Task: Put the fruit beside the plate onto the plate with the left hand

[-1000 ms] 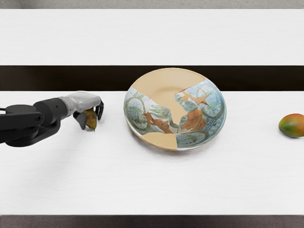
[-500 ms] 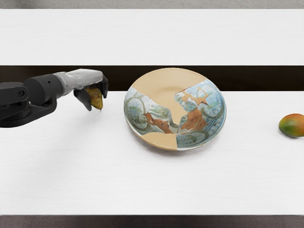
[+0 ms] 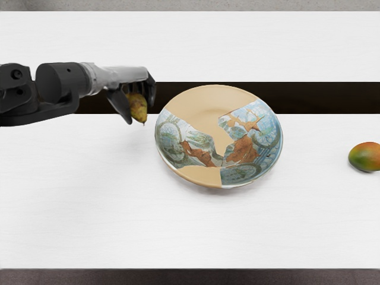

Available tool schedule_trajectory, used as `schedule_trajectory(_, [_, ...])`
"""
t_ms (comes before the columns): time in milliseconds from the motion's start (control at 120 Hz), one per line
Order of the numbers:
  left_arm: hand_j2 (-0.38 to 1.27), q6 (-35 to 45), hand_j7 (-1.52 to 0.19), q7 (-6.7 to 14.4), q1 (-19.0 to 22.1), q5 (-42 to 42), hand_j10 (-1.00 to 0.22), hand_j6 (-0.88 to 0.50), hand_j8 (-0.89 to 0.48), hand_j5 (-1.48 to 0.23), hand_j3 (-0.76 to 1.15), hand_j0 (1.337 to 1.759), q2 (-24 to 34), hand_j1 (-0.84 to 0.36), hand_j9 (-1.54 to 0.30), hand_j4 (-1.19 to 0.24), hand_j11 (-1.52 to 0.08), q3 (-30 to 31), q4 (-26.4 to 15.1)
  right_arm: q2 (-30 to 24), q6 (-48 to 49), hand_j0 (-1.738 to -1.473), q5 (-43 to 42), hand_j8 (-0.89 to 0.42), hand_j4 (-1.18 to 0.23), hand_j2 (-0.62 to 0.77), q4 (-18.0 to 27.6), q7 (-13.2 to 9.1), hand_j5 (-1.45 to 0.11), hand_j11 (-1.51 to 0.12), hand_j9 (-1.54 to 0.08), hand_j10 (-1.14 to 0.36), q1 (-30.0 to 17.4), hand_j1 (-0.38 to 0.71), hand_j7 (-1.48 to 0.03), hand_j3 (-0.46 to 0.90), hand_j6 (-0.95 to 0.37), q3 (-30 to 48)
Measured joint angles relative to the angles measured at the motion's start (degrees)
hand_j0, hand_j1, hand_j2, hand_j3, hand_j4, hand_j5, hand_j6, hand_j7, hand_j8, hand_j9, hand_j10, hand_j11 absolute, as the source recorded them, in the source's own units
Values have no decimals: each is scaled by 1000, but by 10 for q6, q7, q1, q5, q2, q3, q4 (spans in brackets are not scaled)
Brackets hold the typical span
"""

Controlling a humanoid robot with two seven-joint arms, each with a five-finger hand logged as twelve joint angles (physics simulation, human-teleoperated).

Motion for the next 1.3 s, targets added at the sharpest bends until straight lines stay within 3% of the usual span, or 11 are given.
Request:
schedule_trajectory(417, [257, -38, -955, 5, -23, -39, -666, -541, -480, -989, 0, 1653, -103, -181, -968, -706, -968, -18, 4, 0, 0, -1658, 0, 0, 0, 0, 0, 0, 0, 0, 0, 0, 0, -349, 0, 0, 0, 0])
schedule_trajectory(567, [234, -39, -958, 8, -25, -46, -665, -539, -480, -996, 0, 1653, -164, -172, -969, -702, -967, -18, 29, 0, 0, -1658, 0, 0, 0, 0, 0, 0, 0, 0, 0, 0, 0, -349, 0, 0, 0, 0])
schedule_trajectory(700, [342, -39, -964, 10, -25, -48, -639, -507, -447, -999, 0, 1654, -203, -236, -970, -698, -965, -16, 58, 0, 0, -1658, 0, 0, 0, 0, 0, 0, 0, 0, 0, 0, 0, -349, 0, 0, 0, 0])
schedule_trajectory(892, [278, -37, -925, 20, -23, -47, -645, -519, -468, -939, 0, 1654, -238, -221, -937, -696, -940, -14, 91, 0, 0, -1658, 0, 0, 0, 0, 0, 0, 0, 0, 0, 0, 0, -349, 0, 0, 0, 0])
schedule_trajectory(1000, [292, -36, -862, 28, -20, -47, -652, -534, -486, -873, 0, 1655, -259, -230, -875, -659, -880, -14, 107, 0, 0, -1658, 0, 0, 0, 0, 0, 0, 0, 0, 0, 0, 0, -349, 0, 0, 0, 0])
schedule_trajectory(1108, [239, -34, -760, 32, -18, -49, -578, -527, -478, -766, 0, 1656, -275, -222, -768, -582, -770, -15, 124, 0, 0, -1658, 0, 0, 0, 0, 0, 0, 0, 0, 0, 0, 0, -349, 0, 0, -1, 0])
schedule_trajectory(1300, [129, -30, -523, 33, -10, -55, -400, -380, -361, -526, 0, 1657, -300, -83, -526, -402, -527, -16, 157, 0, 0, -1658, 0, 0, 0, 0, 0, 0, 0, 0, 0, 0, 0, -349, 0, 0, -1, 0])
